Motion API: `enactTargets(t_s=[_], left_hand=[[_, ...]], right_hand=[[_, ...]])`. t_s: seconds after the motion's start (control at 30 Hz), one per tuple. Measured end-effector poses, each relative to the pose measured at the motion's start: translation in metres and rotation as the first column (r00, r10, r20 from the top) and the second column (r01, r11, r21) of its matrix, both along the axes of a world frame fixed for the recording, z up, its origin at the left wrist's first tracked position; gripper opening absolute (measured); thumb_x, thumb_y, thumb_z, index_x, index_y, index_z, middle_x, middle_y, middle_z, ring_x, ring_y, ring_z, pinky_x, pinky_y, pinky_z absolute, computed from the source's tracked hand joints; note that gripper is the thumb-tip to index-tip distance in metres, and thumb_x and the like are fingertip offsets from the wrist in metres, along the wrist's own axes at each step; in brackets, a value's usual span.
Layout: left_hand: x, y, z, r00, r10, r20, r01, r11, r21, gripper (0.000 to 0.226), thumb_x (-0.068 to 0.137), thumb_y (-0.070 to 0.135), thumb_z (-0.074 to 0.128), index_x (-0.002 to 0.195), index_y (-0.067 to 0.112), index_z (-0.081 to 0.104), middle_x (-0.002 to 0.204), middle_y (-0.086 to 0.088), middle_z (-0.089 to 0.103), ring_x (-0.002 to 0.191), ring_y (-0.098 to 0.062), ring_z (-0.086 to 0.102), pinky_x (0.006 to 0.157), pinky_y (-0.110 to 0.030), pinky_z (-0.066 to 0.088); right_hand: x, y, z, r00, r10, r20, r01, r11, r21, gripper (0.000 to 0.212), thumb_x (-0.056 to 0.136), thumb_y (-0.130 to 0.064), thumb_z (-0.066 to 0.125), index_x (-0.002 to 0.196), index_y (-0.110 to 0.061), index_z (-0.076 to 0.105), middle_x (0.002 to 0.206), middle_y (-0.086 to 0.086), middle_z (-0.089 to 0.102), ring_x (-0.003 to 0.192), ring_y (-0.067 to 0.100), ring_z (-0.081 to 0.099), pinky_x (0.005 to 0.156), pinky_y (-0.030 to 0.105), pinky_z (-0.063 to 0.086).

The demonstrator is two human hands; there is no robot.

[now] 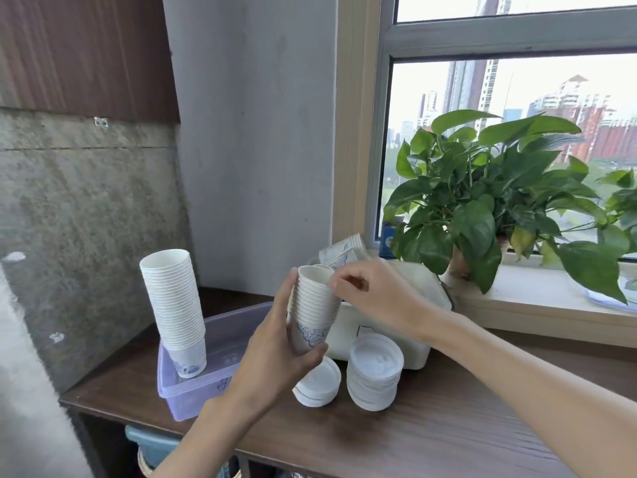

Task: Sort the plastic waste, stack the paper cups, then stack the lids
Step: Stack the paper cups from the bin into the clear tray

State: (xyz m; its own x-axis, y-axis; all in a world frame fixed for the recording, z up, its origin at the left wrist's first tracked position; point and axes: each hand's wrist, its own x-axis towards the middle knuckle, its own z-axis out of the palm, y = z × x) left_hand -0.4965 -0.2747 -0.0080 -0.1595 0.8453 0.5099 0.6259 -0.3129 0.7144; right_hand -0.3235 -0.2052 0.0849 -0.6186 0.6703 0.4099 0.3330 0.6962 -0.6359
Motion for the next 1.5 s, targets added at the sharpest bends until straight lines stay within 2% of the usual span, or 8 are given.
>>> enactTargets(t_s=[0.13,0.23,0.4,0.5,0.6,0.93,1.33,1.5], left_hand=[[-0.015,-0.002,-0.009,0.999,0.036,-0.005,-0.036,0.999,-0.017,0.121,0.073,0.018,0.082,0.139,0.075,-0.002,0.126,0.009,0.064,0.099,-0.005,0.064,0.085,-0.025,0.054],[-0.026,-0.005,-0.014,0.997,0.066,0.03,-0.066,0.998,-0.022,0.117,0.074,0.018,0.081,0.138,0.075,0.002,0.134,0.018,0.06,0.109,0.002,0.061,0.087,-0.012,0.047],[-0.04,-0.012,-0.019,0.991,0.122,0.05,-0.121,0.993,-0.009,0.111,0.074,0.025,0.079,0.139,0.071,0.001,0.129,0.034,0.051,0.112,0.015,0.052,0.085,-0.004,0.039],[-0.048,-0.011,-0.022,0.989,0.146,0.029,-0.146,0.989,-0.005,0.116,0.074,0.02,0.08,0.139,0.072,-0.001,0.132,0.04,0.044,0.12,0.014,0.047,0.093,-0.013,0.037],[-0.054,-0.01,-0.025,0.985,0.17,0.004,-0.17,0.985,-0.008,0.118,0.075,0.017,0.079,0.139,0.072,-0.003,0.131,0.041,0.042,0.12,0.015,0.045,0.089,-0.004,0.035],[-0.058,-0.007,-0.028,0.983,0.181,-0.032,-0.181,0.984,0.004,0.118,0.075,0.02,0.08,0.139,0.072,-0.005,0.131,0.038,0.043,0.117,0.022,0.043,0.086,0.005,0.031],[-0.061,-0.003,-0.026,0.985,0.165,-0.047,-0.166,0.986,-0.021,0.118,0.074,0.021,0.08,0.138,0.073,-0.005,0.131,0.019,0.057,0.111,0.003,0.056,0.084,-0.005,0.039],[-0.058,-0.001,-0.021,0.984,0.166,-0.068,-0.167,0.986,-0.005,0.118,0.074,0.023,0.081,0.139,0.072,-0.004,0.132,0.015,0.059,0.114,0.0,0.057,0.085,-0.008,0.041]], right_hand=[[-0.018,0.007,-0.01,0.997,0.077,-0.002,-0.077,0.997,-0.03,0.016,0.093,-0.023,0.062,0.093,-0.013,0.074,0.073,-0.014,0.067,0.062,-0.001,0.052,0.061,0.021,0.044],[-0.03,0.022,-0.018,0.998,0.037,-0.057,-0.041,0.996,-0.074,0.019,0.093,-0.03,0.062,0.107,-0.018,0.069,0.087,-0.018,0.066,0.076,0.006,0.059,0.075,0.024,0.048],[-0.038,0.057,-0.036,0.938,-0.285,0.196,0.208,0.918,0.338,0.058,0.078,-0.041,0.073,0.129,-0.026,0.048,0.129,-0.006,0.048,0.122,0.019,0.039,0.102,0.038,0.032],[-0.048,0.065,-0.046,0.884,-0.359,0.298,0.191,0.861,0.471,0.073,0.078,-0.049,0.07,0.138,-0.026,0.038,0.14,-0.003,0.039,0.129,0.022,0.032,0.104,0.041,0.029],[-0.055,0.073,-0.051,0.865,-0.388,0.319,0.201,0.849,0.488,0.069,0.082,-0.043,0.068,0.14,-0.026,0.036,0.14,-0.002,0.042,0.128,0.024,0.035,0.102,0.041,0.033],[-0.06,0.092,-0.047,0.939,-0.339,0.062,0.302,0.895,0.327,0.023,0.088,0.002,0.053,0.108,-0.007,0.062,0.104,0.006,0.059,0.091,0.027,0.055,0.077,0.04,0.047],[-0.055,0.065,0.006,0.879,-0.3,-0.372,0.376,0.914,0.15,0.014,0.085,0.0,0.061,0.092,-0.01,0.066,0.072,-0.003,0.061,0.072,0.019,0.057,0.065,0.007,0.041],[-0.051,0.044,0.019,0.88,-0.205,-0.428,0.234,0.972,0.016,0.017,0.084,-0.005,0.066,0.096,-0.017,0.067,0.089,0.001,0.067,0.076,0.019,0.066,0.074,0.033,0.057]])
